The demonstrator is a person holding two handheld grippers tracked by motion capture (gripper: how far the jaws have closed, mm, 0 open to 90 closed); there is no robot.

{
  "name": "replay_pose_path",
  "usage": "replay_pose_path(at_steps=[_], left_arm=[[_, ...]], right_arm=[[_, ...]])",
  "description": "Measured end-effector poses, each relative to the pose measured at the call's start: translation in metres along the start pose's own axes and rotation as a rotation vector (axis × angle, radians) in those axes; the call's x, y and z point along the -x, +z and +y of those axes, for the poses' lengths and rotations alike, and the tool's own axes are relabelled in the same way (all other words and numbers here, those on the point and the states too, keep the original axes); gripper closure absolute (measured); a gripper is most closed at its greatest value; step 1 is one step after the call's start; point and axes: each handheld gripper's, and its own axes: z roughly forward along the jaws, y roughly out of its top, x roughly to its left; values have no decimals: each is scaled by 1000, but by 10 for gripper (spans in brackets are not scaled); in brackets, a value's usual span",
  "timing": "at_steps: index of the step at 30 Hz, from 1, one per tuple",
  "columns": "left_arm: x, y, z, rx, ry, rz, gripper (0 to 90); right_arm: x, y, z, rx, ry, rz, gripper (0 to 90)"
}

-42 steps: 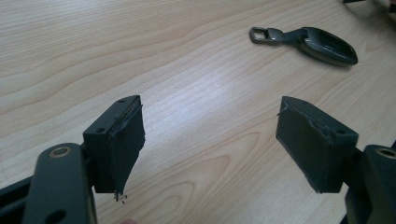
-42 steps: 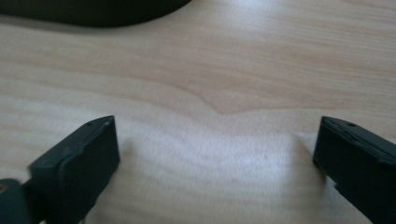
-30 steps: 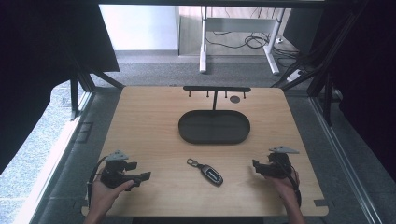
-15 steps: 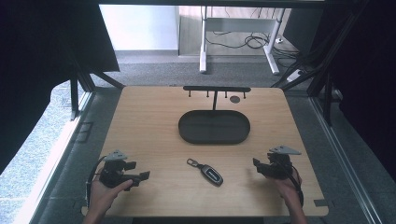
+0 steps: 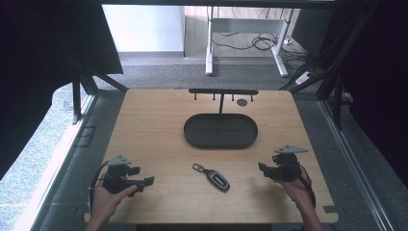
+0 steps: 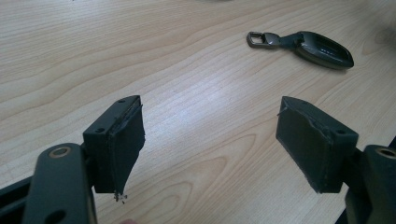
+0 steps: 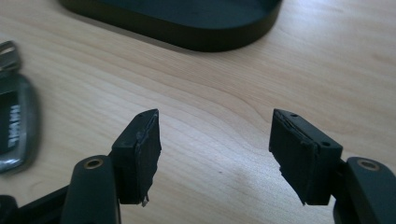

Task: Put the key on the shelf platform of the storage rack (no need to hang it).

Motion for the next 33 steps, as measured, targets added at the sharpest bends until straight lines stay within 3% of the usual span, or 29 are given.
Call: replay_pose_path(at_steps=[8,10,22,33], left_arm=[[1,3,0,-9,4,-4,238],[1,2,0,-8,2,-3,238],[1,4,0,-16,3,-8,238],[2,5,0,-18,6,-15,238]], right_arm=[[-17,-19,33,-68,-112,62,336],[-20,-19,35,-77,-118,67,336],[-53,-2,65,-148,-218,141,336],[-78,12,84,-213,-286,162,330]])
